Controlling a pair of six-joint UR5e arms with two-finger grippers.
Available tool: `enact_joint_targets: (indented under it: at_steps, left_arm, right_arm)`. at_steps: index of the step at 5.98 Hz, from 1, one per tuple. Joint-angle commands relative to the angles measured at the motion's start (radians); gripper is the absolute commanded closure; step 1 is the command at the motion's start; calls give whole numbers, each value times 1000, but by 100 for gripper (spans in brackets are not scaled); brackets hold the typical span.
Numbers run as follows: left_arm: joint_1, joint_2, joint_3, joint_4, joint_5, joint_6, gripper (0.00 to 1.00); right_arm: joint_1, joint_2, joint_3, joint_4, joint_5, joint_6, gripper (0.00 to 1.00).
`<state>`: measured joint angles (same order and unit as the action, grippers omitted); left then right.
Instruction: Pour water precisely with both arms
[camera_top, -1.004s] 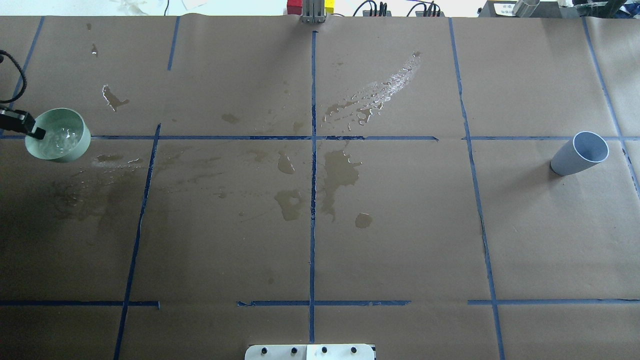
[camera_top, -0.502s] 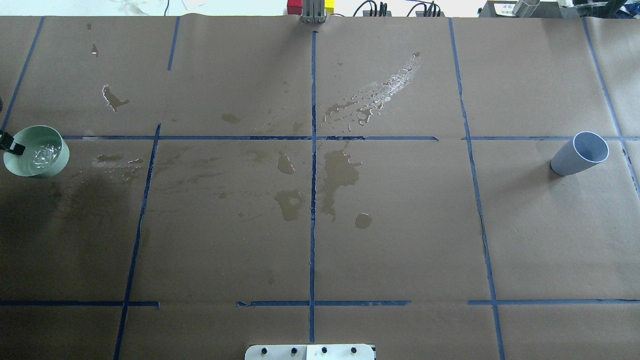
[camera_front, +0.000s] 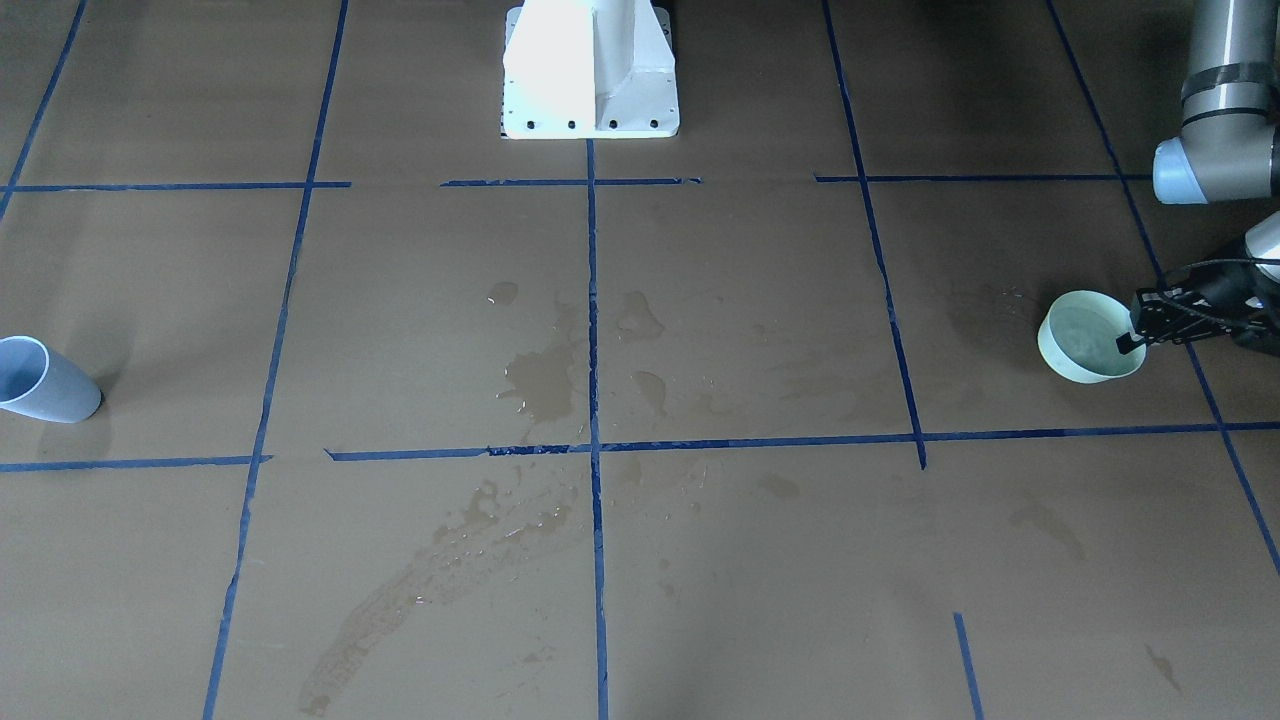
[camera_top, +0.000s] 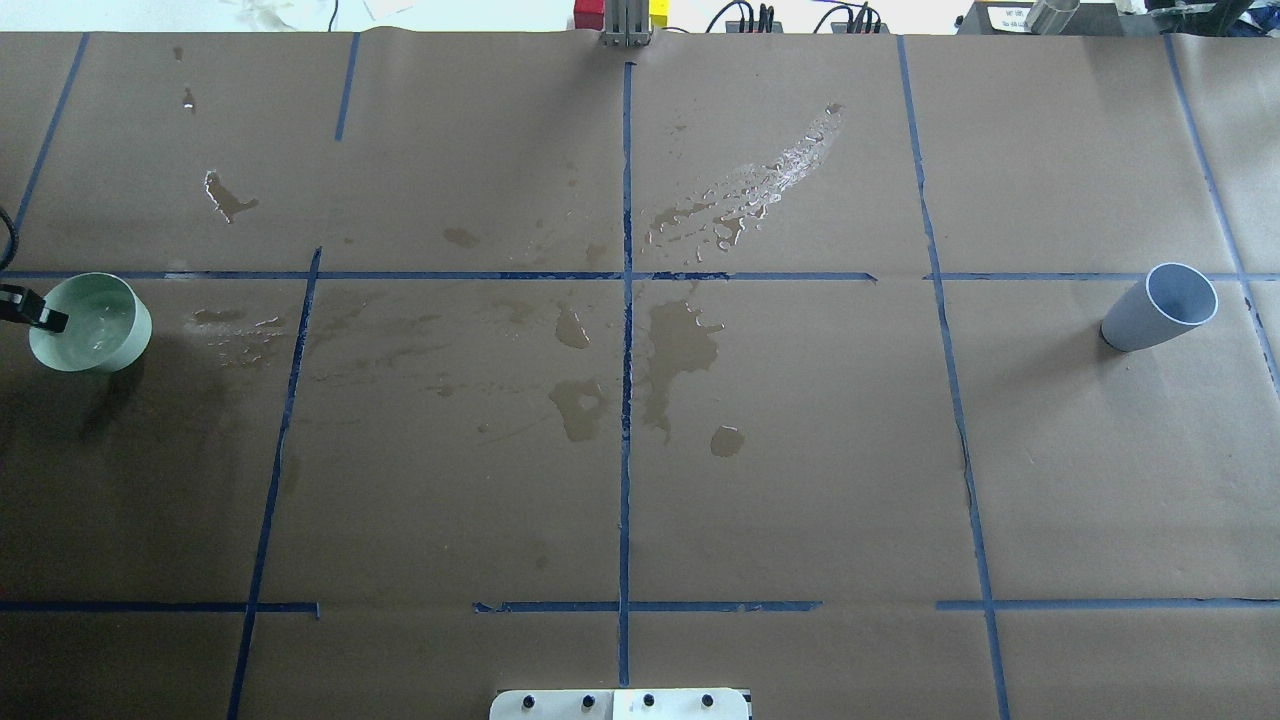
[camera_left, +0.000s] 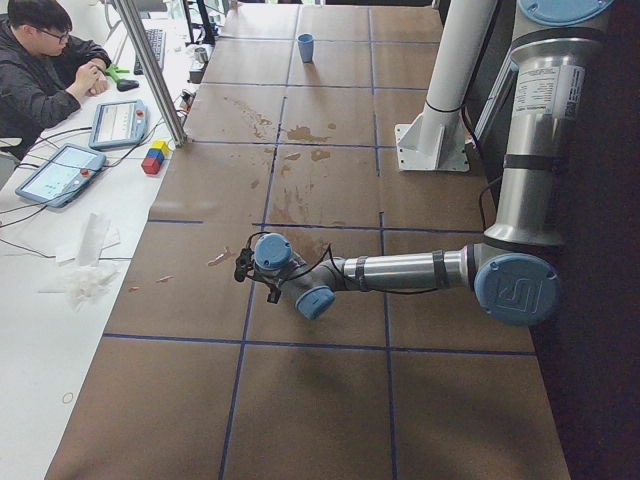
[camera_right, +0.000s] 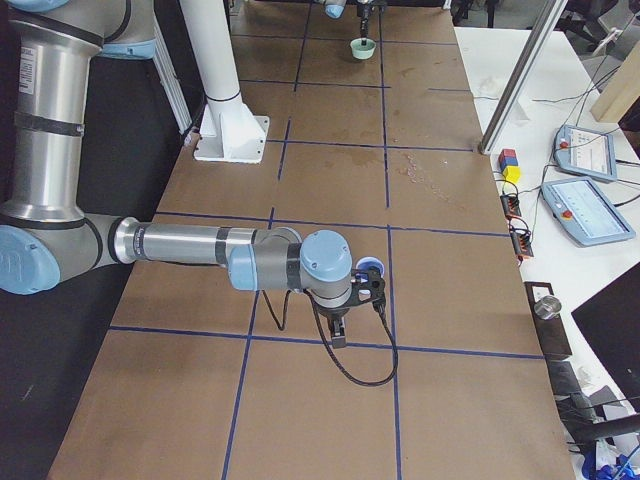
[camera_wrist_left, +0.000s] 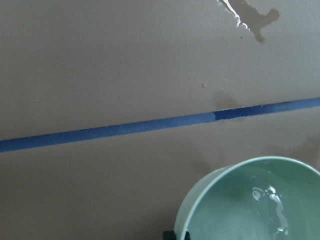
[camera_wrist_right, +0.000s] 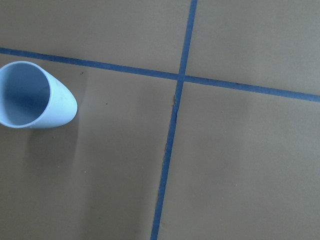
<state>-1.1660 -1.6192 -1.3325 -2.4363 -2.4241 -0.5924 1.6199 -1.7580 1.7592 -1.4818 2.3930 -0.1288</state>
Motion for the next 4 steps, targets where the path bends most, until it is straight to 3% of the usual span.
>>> enact_joint_targets:
  at_steps: [1, 2, 3, 4]
  left_arm:
    - [46, -2, 3, -1, -1, -1, 99]
    - [48, -2, 1, -3, -1, -4, 94]
    - [51, -7, 3, -3, -3, 0, 75]
    - [51, -14, 6, 0, 0, 0, 46]
  right_arm:
    - [0, 0, -1, 0, 0, 0, 0]
    - [0, 0, -1, 0, 0, 0, 0]
    - [0, 0, 0, 0, 0, 0, 0]
    - [-2, 0, -1, 0, 0, 0, 0]
